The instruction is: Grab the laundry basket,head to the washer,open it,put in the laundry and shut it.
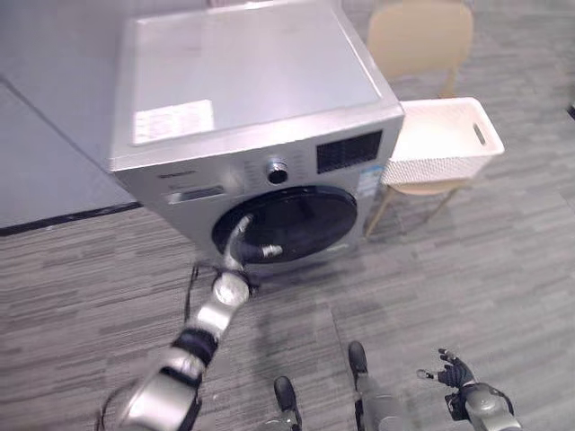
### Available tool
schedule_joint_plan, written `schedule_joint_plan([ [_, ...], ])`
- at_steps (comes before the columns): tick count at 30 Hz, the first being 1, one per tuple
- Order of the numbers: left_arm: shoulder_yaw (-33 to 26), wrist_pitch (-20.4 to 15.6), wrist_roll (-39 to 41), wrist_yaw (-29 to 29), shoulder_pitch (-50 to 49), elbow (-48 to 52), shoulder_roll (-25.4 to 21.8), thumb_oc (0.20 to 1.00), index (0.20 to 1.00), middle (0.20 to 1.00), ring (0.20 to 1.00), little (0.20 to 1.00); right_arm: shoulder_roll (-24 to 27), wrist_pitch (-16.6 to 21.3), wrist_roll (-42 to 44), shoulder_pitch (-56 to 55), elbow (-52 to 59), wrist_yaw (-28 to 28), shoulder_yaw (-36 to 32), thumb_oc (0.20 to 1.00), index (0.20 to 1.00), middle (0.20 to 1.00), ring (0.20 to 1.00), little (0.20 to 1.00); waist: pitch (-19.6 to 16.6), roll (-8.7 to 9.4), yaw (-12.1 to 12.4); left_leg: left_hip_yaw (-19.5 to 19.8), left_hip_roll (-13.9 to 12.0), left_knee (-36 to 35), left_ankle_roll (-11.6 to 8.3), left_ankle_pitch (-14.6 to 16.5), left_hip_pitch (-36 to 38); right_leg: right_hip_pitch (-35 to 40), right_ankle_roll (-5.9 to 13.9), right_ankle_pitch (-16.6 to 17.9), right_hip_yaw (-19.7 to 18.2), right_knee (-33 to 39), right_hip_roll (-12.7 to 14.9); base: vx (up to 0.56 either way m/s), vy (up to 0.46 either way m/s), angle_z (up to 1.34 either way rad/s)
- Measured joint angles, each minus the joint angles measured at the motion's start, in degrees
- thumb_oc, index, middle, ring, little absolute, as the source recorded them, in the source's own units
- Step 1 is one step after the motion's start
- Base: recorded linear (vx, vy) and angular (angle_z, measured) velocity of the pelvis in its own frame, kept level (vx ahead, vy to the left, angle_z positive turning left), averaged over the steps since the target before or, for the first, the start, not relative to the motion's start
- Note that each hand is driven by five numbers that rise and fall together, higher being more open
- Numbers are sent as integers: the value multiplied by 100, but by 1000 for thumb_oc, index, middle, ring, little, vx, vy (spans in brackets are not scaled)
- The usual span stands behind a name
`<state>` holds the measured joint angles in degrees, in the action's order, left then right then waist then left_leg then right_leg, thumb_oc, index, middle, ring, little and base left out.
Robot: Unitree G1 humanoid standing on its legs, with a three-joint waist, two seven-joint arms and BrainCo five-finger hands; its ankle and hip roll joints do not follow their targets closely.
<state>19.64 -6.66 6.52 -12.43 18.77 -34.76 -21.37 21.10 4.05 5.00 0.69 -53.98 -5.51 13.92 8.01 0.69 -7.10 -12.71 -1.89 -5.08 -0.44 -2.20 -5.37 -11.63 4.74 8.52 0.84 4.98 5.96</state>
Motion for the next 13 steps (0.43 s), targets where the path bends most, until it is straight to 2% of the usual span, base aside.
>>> schedule_joint_plan([
  [3,-313,23,75,88,-879,249,112,1000,1000,1000,1000,1000,6,6,-7,-25,69,-15,-53,1000,1000,1000,1000,1000,11,-22,149,114,-35,1,-48,11,70,118,-53,-38,92,2,-6,-27,-61,22],
  [4,-463,32,237,163,-1210,274,127,1000,1000,1000,1000,1000,2,-25,-23,39,125,-17,-66,1000,1000,1000,1000,1000,21,-55,285,168,-54,1,-41,4,60,150,-54,-39,191,-1,-22,-12,-37,26],
  [5,-979,15,419,302,-1843,355,379,1000,1000,1000,1000,1000,0,-35,-57,-6,318,-11,-157,1000,1000,1000,1000,1000,23,-55,276,244,-65,23,-31,-41,175,299,-75,-41,212,1,-47,-2,-21,20],
  [7,-996,123,655,424,-2295,70,415,1000,1000,1000,1000,1000,20,-8,-59,-89,361,-17,-247,1000,1000,1000,1000,1000,21,-63,365,273,-69,34,-32,-21,380,507,-103,-69,246,4,-87,-4,-7,14],
  [8,-1021,147,690,622,-2676,-309,435,1000,1000,1000,1000,1000,22,-10,-64,-48,397,-3,-288,1000,1000,1000,1000,1000,-3,-94,579,311,-92,13,-33,10,449,617,-100,-136,298,4,-76,17,1,16],
  [13,-1055,292,675,880,-3086,-1135,537,1000,1000,1000,1000,1000,-23,-54,-271,-100,430,7,-232,1000,1000,1000,1000,1000,-213,-116,680,523,-75,15,-12,39,652,902,-83,-204,490,4,-44,16,11,23],
])
